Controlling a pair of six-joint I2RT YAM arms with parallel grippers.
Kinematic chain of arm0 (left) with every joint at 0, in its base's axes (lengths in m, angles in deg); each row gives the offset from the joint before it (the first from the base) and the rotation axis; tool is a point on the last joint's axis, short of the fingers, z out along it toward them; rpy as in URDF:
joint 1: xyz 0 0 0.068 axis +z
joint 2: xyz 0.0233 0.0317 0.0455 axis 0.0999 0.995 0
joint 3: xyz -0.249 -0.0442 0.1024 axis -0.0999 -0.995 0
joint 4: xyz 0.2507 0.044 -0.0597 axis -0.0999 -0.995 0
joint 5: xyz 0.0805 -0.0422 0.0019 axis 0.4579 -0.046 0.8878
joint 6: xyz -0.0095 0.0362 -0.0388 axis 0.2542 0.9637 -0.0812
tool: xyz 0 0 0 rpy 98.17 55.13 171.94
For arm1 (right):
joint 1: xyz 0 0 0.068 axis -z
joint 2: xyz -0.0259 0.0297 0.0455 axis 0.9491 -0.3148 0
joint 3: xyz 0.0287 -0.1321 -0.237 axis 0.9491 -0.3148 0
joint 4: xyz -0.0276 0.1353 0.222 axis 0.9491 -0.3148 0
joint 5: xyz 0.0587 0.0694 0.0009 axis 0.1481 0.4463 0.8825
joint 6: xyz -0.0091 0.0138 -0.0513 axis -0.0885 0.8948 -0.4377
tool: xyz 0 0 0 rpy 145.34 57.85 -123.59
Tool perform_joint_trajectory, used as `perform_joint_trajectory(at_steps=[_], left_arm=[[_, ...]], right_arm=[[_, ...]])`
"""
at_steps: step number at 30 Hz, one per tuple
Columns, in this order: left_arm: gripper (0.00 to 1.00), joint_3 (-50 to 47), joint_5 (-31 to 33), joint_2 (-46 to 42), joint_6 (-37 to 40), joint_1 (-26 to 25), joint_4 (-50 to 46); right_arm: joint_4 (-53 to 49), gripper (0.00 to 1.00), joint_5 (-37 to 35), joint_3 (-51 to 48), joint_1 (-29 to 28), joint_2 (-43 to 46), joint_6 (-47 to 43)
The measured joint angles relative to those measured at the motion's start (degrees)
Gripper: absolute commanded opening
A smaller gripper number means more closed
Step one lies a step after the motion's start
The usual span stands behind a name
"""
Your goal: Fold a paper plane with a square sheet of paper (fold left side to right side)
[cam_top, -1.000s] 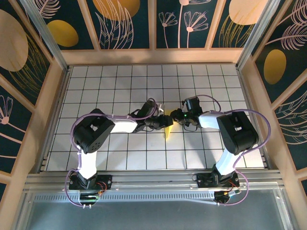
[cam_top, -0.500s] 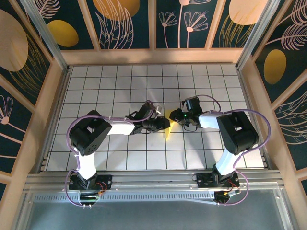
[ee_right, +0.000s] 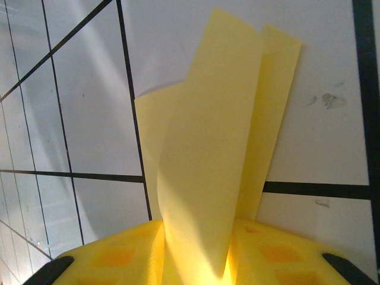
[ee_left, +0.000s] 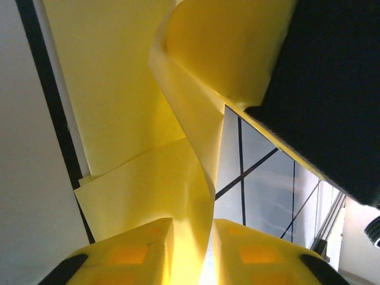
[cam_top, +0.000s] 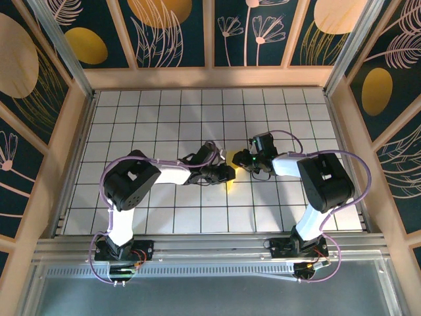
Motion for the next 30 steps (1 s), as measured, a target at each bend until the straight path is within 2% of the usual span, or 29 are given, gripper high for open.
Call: perform_joint_trajectory(at_steps=[8,12,26,30], left_arm=[[0.09,0.57,-0.07,1.22,0.13,0.00,-0.55],[0.08,0.48,-0.48,1.22,-0.31,0.00,0.50],[0.30,-5.38,-3.58,-1.90,-5.46,1.05,9.79],[0.32,-6.40,-4.11,-2.91,-6.78,2.89,12.04]], right_arm=[[0.00,0.34,0.00,0.00,0.00,0.00,0.00],[0.00,0.34,0.00,0.00,0.00,0.00,0.00],[0.00,0.34,0.00,0.00,-0.04,0.00,-0.22],[0.00,0.34,0.02,0.00,-0.04,0.00,-0.37]])
